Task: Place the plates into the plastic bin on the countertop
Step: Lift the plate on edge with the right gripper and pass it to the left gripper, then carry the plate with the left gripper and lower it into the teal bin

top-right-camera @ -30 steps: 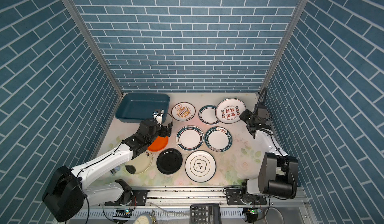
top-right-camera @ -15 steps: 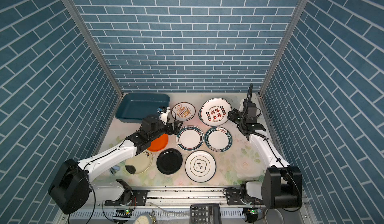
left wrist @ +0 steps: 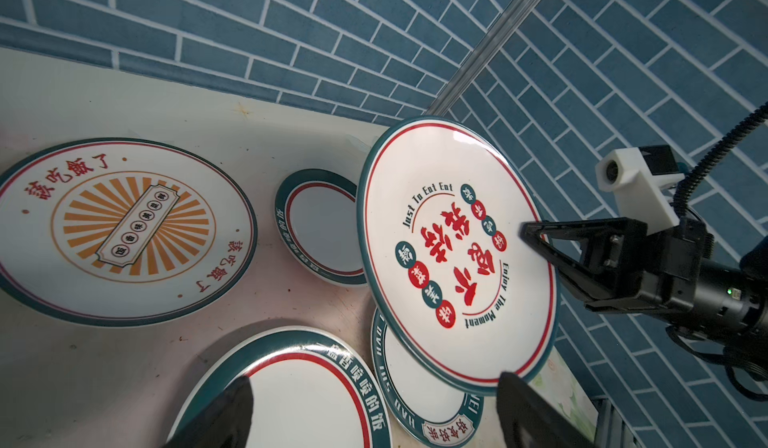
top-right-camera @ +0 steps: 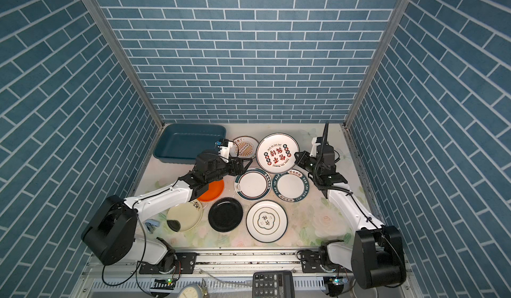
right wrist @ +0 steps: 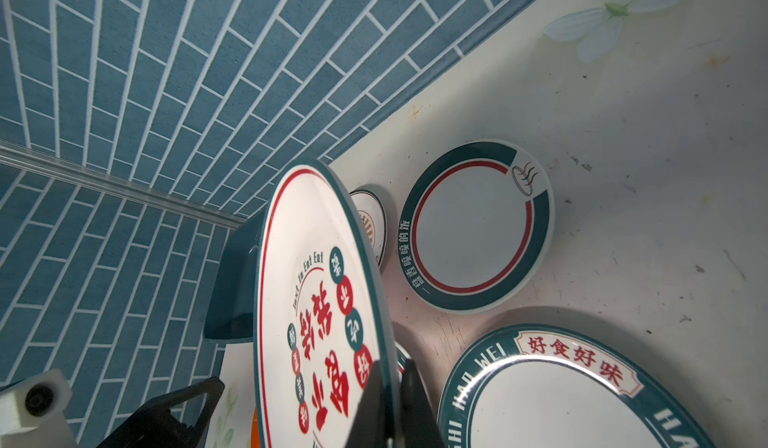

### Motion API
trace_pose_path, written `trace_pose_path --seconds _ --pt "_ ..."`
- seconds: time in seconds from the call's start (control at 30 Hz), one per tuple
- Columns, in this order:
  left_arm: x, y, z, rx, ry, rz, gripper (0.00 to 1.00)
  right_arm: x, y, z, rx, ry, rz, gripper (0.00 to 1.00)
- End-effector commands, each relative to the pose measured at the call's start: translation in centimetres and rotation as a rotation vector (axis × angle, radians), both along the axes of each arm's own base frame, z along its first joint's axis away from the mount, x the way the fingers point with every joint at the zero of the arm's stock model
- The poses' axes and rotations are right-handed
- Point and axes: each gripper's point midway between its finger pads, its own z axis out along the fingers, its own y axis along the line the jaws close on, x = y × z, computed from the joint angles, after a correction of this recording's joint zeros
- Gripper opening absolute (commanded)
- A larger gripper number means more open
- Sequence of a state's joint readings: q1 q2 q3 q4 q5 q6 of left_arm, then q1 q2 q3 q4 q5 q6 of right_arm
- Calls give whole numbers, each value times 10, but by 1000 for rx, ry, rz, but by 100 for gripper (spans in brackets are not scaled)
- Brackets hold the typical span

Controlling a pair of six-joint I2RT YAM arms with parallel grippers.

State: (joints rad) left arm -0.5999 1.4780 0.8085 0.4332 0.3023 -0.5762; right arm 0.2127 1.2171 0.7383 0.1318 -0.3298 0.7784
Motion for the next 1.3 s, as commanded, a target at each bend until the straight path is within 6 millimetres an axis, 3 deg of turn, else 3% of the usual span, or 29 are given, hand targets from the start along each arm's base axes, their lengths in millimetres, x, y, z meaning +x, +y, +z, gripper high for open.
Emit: trace_pose_path --seconds 0.0,0.07,0.17,0.33,0.43,0.73,1.0,1.17,1.27 --pt "8 -11 18 -105 -2 -16 87 7 14 44 97 -163 16 0" --pt "11 -13 11 -107 27 -10 78 7 14 40 102 -154 -4 0" --pt "19 -13 0 -116 74 12 76 7 12 34 106 -140 -16 0" --pt "29 -14 -8 -156 111 10 64 6 20 29 151 -137 16 0" --pt "33 -15 -11 -160 129 16 50 7 23 30 174 -141 26 0" --pt "36 -19 -13 -161 135 4 48 10 33 26 187 -136 67 0" --pt "40 -21 -15 -167 147 7 39 9 49 27 197 -142 126 0" --pt "40 -24 -17 -164 164 -3 19 8 54 22 186 -129 138 0" --pt "41 -23 -18 -158 169 6 17 8 57 20 184 -123 148 0"
